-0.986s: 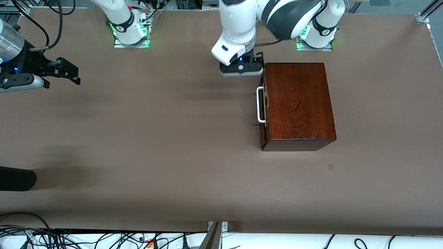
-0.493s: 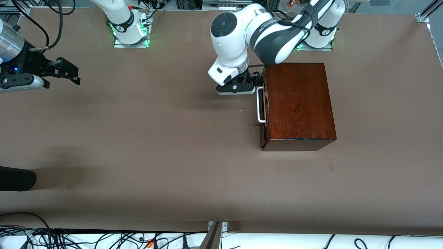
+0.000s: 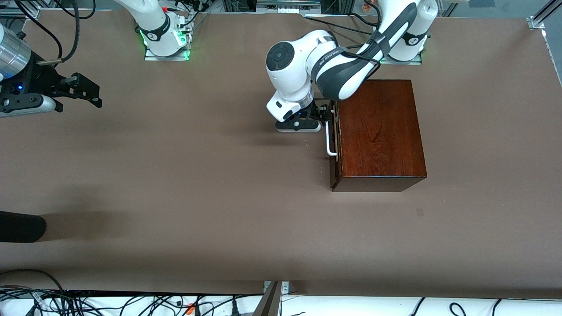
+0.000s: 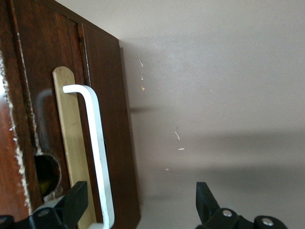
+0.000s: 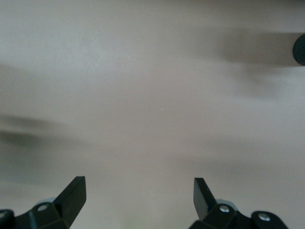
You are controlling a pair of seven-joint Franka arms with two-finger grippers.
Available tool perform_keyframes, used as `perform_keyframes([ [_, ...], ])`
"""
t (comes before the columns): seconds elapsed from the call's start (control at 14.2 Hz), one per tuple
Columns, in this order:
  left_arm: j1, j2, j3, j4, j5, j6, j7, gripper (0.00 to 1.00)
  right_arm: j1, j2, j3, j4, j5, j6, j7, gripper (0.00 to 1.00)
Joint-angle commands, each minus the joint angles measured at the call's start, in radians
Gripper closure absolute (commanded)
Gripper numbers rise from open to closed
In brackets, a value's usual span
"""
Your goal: Open drawer, take yellow block, close drawer
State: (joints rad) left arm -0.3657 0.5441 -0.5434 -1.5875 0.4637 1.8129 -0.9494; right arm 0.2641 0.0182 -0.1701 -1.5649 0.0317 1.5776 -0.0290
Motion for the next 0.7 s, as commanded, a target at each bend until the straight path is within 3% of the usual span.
perform_keyframes([
  [0.0,0.01,-0.015,0.0,-0.046,0.032,0.037,0.006,0.0,-0.002,0.006,0.001,0.017,0.007,-0.01,0.012,0.0],
  [0.63,0.042,0.022,0.008,-0.065,0.039,0.069,-0.017,0.0,-0.002,0.006,0.0,0.017,0.007,-0.013,0.012,0.0],
])
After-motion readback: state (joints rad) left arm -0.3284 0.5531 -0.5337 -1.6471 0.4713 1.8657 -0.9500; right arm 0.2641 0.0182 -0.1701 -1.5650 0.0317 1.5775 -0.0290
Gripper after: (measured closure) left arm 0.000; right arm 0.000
